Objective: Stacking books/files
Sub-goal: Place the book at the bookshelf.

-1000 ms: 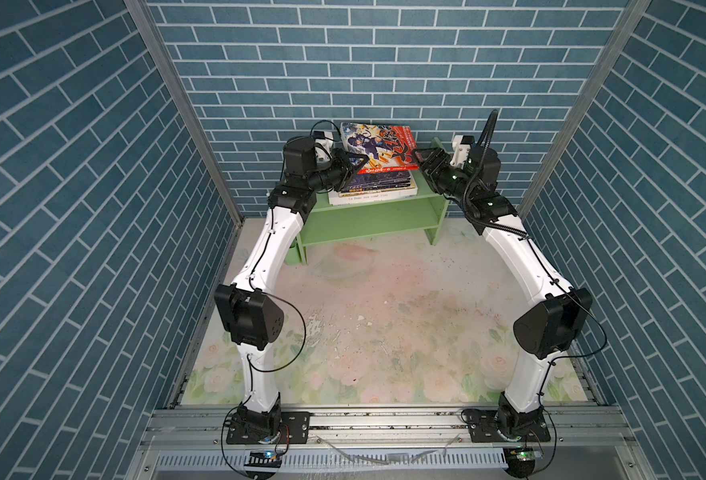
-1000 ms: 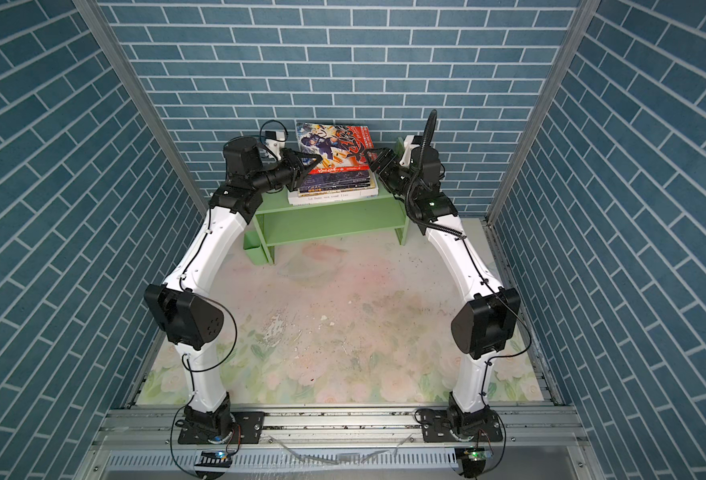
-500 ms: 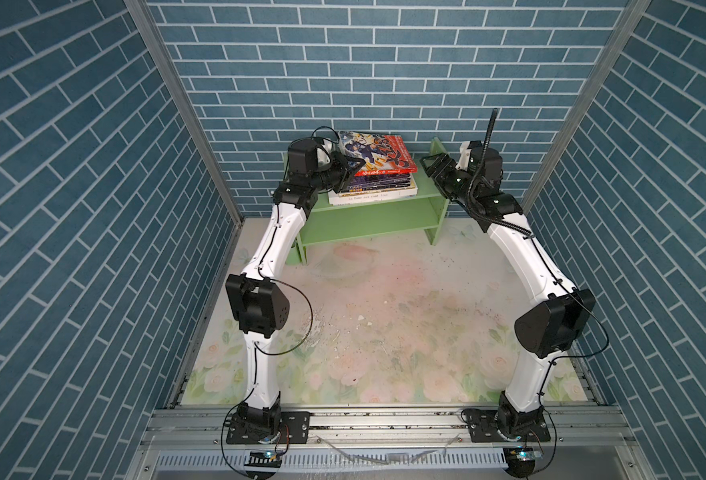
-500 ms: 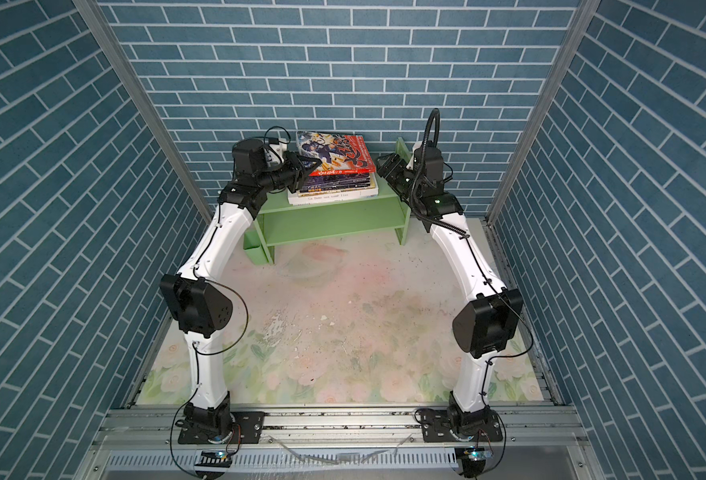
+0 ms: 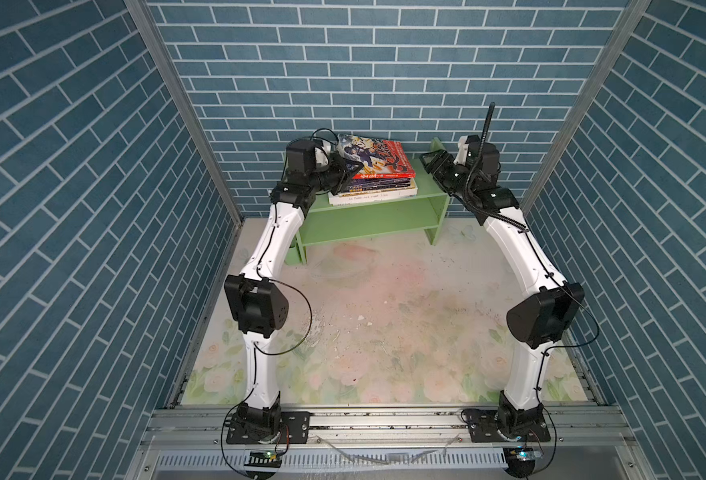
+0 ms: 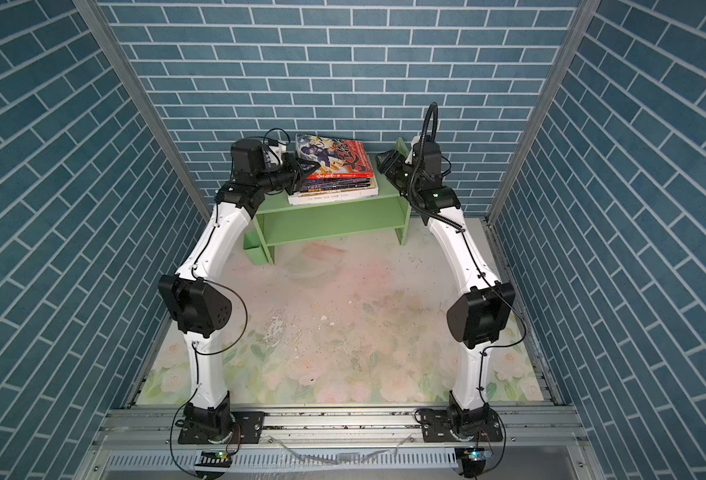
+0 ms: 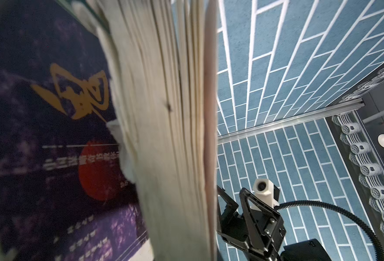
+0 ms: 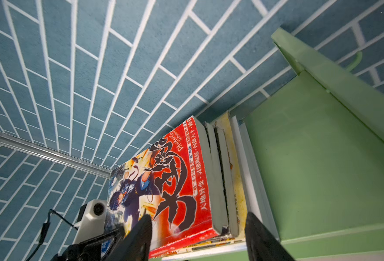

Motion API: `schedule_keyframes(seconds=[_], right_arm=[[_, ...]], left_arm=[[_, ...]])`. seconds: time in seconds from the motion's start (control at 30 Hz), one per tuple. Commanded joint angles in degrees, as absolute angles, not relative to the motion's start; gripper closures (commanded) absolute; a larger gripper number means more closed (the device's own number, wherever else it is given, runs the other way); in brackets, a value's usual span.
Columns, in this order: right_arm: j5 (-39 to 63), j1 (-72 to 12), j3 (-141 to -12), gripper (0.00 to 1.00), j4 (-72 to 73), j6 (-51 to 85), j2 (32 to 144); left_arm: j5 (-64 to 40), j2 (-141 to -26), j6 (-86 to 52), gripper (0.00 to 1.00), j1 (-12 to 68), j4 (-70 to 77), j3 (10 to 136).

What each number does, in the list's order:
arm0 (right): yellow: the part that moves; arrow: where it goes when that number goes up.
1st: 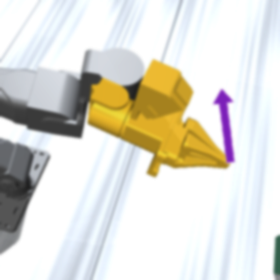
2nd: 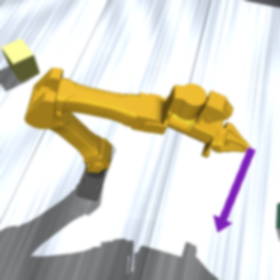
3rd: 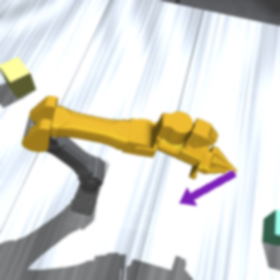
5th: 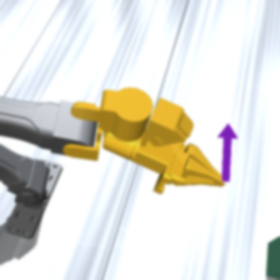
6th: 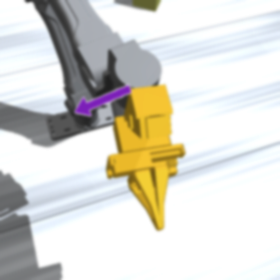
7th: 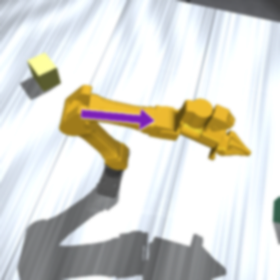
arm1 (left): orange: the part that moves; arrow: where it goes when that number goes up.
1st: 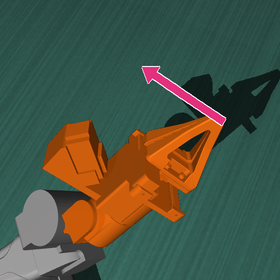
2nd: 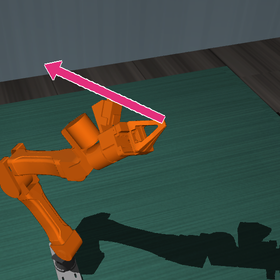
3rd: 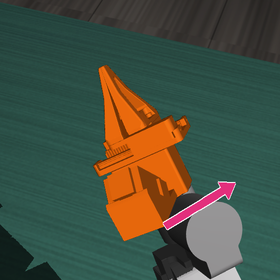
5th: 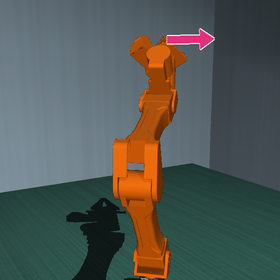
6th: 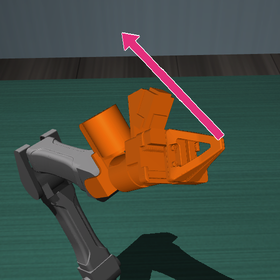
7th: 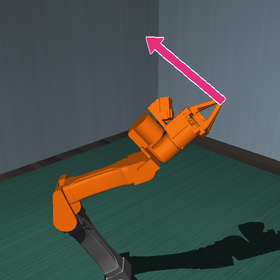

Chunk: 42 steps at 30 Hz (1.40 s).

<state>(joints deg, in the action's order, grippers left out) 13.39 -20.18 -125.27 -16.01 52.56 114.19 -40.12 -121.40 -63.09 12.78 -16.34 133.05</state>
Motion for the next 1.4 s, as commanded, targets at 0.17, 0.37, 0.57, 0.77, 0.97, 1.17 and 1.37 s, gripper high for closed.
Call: schedule_keyframes(seconds=[0.17, 0.37, 0.57, 0.77, 0.97, 1.17, 1.37], right_arm=[[14.4, -20.4, -131.7, 0.23, -20.1, 48.1, 119.3], [14.9, -20.7, -133.2, 0.17, -19.7, 43.4, 120.9], [16.9, -20.9, -134.1, 0.14, -19.6, 39.9, 122.8], [17.1, -21.0, -135.4, 0.14, -21.5, 37.3, 124.0], [17.5, -21.0, -136.4, 0.15, -23.1, 36.7, 125.0], [17.5, -21.0, -137.7, 0.16, -25.5, 36.2, 127.3], [16.7, -21.1, -137.8, 0.18, -27.1, 36.0, 128.4]], left_arm=[[-40.6, -118.0, -61.2, 1.00, 12.0, -12.2, 133.3], [-40.8, -118.4, -61.2, 1.00, 11.9, -12.6, 133.3], [-40.5, -118.5, -61.0, 1.00, 12.0, -13.0, 132.9], [-40.4, -118.2, -60.9, 1.00, 12.0, -13.2, 132.4], [-40.2, -118.3, -61.1, 1.00, 12.0, -13.2, 132.3], [-39.7, -117.7, -60.9, 0.86, 12.0, -13.5, 131.8], [-38.5, -117.1, -59.9, 0.57, 12.0, -15.6, 131.8]])
